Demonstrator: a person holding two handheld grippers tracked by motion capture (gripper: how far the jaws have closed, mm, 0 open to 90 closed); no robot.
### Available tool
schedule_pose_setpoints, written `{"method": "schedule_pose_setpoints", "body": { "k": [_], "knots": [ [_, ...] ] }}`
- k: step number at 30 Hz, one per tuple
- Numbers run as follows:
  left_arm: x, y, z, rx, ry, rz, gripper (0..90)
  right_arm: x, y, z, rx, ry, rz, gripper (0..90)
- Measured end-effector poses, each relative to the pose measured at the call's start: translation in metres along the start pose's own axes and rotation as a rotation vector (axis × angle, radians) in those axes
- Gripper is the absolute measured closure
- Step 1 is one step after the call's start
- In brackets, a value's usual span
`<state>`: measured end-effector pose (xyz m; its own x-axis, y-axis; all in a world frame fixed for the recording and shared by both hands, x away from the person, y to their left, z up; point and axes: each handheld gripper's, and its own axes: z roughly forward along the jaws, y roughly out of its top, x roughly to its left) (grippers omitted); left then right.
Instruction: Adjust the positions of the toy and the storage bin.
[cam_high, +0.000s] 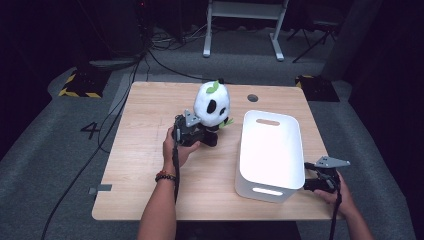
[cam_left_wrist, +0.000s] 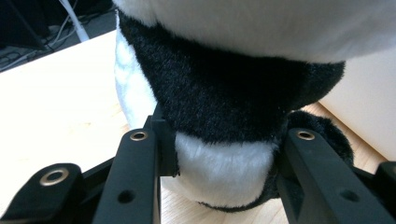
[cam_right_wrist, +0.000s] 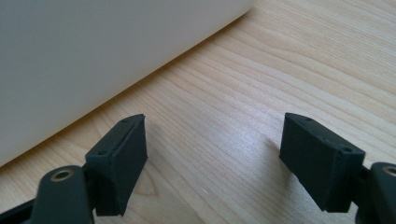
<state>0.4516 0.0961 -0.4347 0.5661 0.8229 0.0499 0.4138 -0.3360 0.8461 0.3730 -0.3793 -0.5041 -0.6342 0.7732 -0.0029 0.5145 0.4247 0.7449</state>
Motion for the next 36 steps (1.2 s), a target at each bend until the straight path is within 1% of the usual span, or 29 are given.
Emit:
{"method": "schedule_pose_setpoints", "body": {
  "k": [1,2,3,5,7,8,9,10,11,12,13,15,16,17,18,19,20,22,25,28,29,30,31,32,33,34,35,36],
  "knots": [
    [0.000,0.000,-0.002,-0.006,-0.001,-0.001,61.8,0.000,0.000,0.000,0.000,0.000,0.000,22.9],
    [-0.001,0.000,-0.003,-0.016,-0.003,-0.016,61.8,0.000,0.000,0.000,0.000,-0.001,0.000,23.0],
    [0.000,0.000,-0.005,-0.007,-0.007,-0.003,61.8,0.000,0.000,0.000,-0.001,-0.001,0.001,23.0],
    [0.000,0.001,-0.008,-0.018,-0.007,-0.003,61.7,0.000,0.000,0.000,-0.001,-0.002,0.003,23.1],
    [-0.001,0.004,-0.012,-0.023,-0.015,-0.004,61.8,0.000,0.000,0.000,0.000,-0.004,0.007,23.2],
    [-0.001,0.004,-0.013,-0.023,-0.012,-0.005,61.7,0.000,0.000,0.000,0.000,-0.004,0.007,23.2],
    [-0.002,0.005,-0.015,-0.034,-0.015,-0.002,61.7,0.000,0.000,0.000,0.001,-0.004,0.008,23.2],
    [-0.002,0.007,-0.017,-0.026,-0.016,0.006,61.7,0.000,0.000,0.000,0.002,-0.004,0.009,23.4],
    [-0.002,0.009,-0.019,-0.040,-0.017,0.001,61.6,-0.001,0.000,0.000,0.001,-0.003,0.003,23.7],
    [-0.001,0.010,-0.021,-0.041,-0.013,0.012,61.6,-0.001,0.001,0.000,0.004,-0.004,-0.005,24.1],
    [-0.003,0.011,-0.022,-0.053,-0.016,0.001,61.6,-0.002,0.001,0.000,0.004,-0.005,-0.007,24.6],
    [-0.003,0.015,-0.027,-0.054,-0.033,0.009,61.5,-0.002,0.002,0.000,-0.002,-0.016,0.001,25.0],
    [-0.003,0.017,-0.028,-0.059,-0.024,0.021,61.5,-0.003,0.002,-0.001,-0.002,-0.017,0.005,25.8],
    [-0.005,0.018,-0.030,-0.065,-0.030,0.016,61.4,-0.004,0.003,-0.001,-0.010,-0.020,0.011,26.1],
    [-0.006,0.020,-0.031,-0.062,-0.036,0.020,61.3,-0.005,0.003,-0.001,-0.013,-0.028,0.014,26.8],
    [-0.007,0.022,-0.034,-0.072,-0.042,0.022,61.3,-0.005,0.003,-0.002,-0.021,-0.027,0.032,27.4],
    [-0.008,0.023,-0.036,-0.078,-0.043,0.027,61.2,-0.007,0.003,-0.003,-0.020,-0.030,0.020,28.4],
    [-0.010,0.028,-0.039,-0.089,-0.055,0.025,61.2,-0.008,0.004,-0.004,-0.030,-0.043,0.022,29.5],
    [-0.013,0.036,-0.044,-0.102,-0.063,0.040,61.1,-0.008,0.005,-0.006,-0.039,-0.045,0.026,30.0],
    [-0.017,0.042,-0.047,-0.120,-0.080,0.048,61.0,-0.007,0.008,-0.008,-0.058,-0.044,0.026,30.4],
    [-0.018,0.045,-0.048,-0.123,-0.087,0.053,61.0,-0.007,0.009,-0.009,-0.063,-0.038,0.017,30.4],
    [-0.019,0.046,-0.049,-0.129,-0.087,0.054,61.0,-0.006,0.011,-0.009,-0.070,-0.032,0.023,30.4],
    [-0.021,0.049,-0.051,-0.125,-0.089,0.062,61.0,-0.006,0.011,-0.009,-0.067,-0.030,0.018,30.4],
    [-0.023,0.051,-0.051,-0.129,-0.090,0.068,61.0,-0.004,0.012,-0.008,-0.071,-0.029,0.023,30.4],
    [-0.024,0.053,-0.052,-0.134,-0.091,0.070,61.0,-0.003,0.013,-0.007,-0.071,-0.027,0.015,30.4],
    [-0.025,0.055,-0.053,-0.134,-0.101,0.071,61.0,-0.002,0.014,-0.006,-0.074,-0.024,0.015,30.3],
    [-0.027,0.057,-0.054,-0.145,-0.107,0.069,60.9,-0.002,0.014,-0.005,-0.076,-0.021,0.014,30.2],
    [-0.028,0.059,-0.056,-0.146,-0.109,0.076,60.9,-0.001,0.015,-0.005,-0.073,-0.019,0.013,30.0]
  ]
}}
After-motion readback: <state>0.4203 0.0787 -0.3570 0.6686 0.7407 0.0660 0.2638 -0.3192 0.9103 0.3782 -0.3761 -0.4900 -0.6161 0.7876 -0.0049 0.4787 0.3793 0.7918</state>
